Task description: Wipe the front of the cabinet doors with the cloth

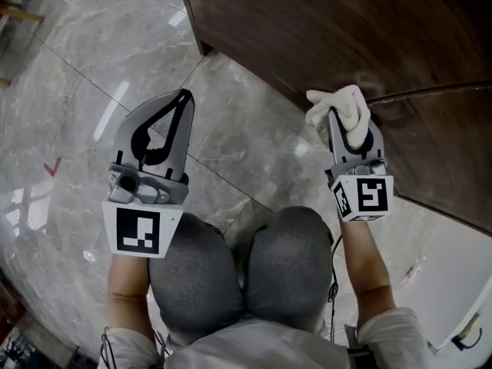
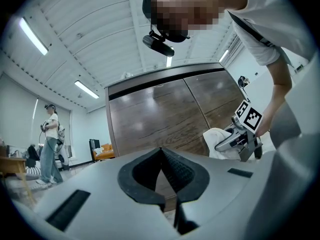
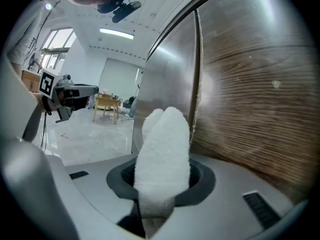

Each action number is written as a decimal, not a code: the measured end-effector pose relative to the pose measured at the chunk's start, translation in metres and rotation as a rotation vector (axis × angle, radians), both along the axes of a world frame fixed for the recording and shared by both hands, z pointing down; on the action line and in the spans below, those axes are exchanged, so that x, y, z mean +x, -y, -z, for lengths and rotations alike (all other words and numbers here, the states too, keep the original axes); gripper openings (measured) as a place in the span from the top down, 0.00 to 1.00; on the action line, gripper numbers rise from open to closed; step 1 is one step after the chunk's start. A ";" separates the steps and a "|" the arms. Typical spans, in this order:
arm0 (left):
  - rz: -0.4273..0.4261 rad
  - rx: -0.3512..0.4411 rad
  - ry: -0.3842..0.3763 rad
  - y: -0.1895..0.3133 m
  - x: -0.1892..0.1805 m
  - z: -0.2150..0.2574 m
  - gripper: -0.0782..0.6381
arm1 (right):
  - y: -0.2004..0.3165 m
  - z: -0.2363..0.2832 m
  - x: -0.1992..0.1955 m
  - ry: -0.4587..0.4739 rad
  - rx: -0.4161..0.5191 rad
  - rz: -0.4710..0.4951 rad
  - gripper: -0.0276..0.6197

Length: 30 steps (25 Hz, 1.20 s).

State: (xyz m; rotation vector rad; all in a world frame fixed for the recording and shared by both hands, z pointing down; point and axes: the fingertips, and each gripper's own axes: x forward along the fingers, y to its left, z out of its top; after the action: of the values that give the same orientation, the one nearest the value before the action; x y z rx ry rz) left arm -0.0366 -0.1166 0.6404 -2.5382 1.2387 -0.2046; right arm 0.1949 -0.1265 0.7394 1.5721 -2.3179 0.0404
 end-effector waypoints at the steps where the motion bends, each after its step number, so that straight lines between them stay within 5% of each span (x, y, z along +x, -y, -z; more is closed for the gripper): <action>1: 0.000 0.000 -0.006 0.001 0.000 0.000 0.87 | 0.000 0.001 -0.002 0.002 0.001 0.003 0.75; 19: 0.035 -0.114 -0.101 0.013 -0.027 0.010 0.87 | 0.039 0.048 -0.091 -0.034 0.000 0.161 0.75; 30: 0.129 -0.255 -0.138 -0.018 -0.055 0.130 0.87 | 0.010 0.174 -0.165 0.003 -0.070 0.231 0.75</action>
State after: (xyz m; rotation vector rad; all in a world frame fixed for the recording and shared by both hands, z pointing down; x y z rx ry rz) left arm -0.0915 -0.0987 0.5107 -2.7270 1.5194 -0.2338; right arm 0.0299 -0.1363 0.5652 1.2640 -2.4565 0.0666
